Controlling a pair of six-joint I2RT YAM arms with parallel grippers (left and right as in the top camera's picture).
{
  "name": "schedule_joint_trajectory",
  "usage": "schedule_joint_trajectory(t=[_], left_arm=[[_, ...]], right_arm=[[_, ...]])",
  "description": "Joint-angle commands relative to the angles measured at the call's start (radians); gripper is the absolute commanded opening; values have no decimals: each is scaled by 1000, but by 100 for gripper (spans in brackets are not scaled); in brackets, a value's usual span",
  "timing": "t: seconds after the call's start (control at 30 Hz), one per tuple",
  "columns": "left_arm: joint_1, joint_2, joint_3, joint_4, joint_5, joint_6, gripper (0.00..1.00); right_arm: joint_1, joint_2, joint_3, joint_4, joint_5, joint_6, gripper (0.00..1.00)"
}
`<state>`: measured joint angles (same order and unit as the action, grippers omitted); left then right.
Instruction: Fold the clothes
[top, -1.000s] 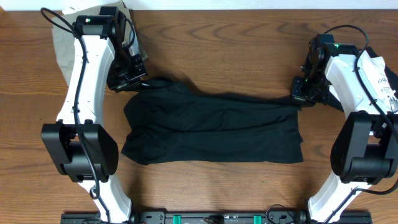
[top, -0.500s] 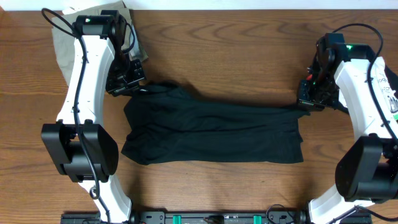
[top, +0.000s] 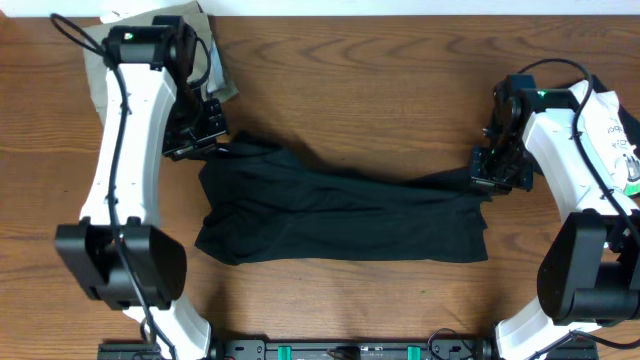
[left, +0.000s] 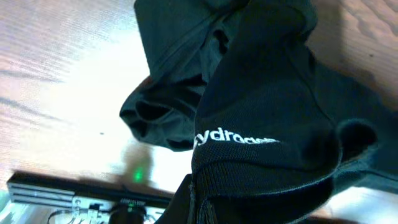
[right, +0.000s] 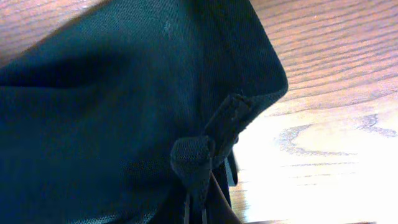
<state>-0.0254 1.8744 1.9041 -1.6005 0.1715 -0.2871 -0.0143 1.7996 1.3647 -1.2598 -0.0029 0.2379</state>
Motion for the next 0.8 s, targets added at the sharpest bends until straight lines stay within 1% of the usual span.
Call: schedule_joint_trajectory(t=[0.0, 0.17, 0.4, 0.67, 0.7, 0.77], left_arm=[[2, -14, -7, -14, -34, 14, 6], [0, -14, -76, 6, -34, 18, 5], [0, -14, -182, 81, -34, 18, 6], [3, -13, -201, 102, -40, 22, 6], [3, -13, -201, 102, -50, 21, 7], [3, -13, -201, 98, -64, 22, 15]], right_arm=[[9, -4, -4, -2, 29, 19, 1], [18, -4, -4, -8, 29, 19, 1], [42, -4, -4, 4, 29, 19, 1], [51, -4, -4, -3, 42, 20, 1], [51, -4, -4, -8, 61, 21, 1], [51, -4, -4, -23, 123, 42, 4]])
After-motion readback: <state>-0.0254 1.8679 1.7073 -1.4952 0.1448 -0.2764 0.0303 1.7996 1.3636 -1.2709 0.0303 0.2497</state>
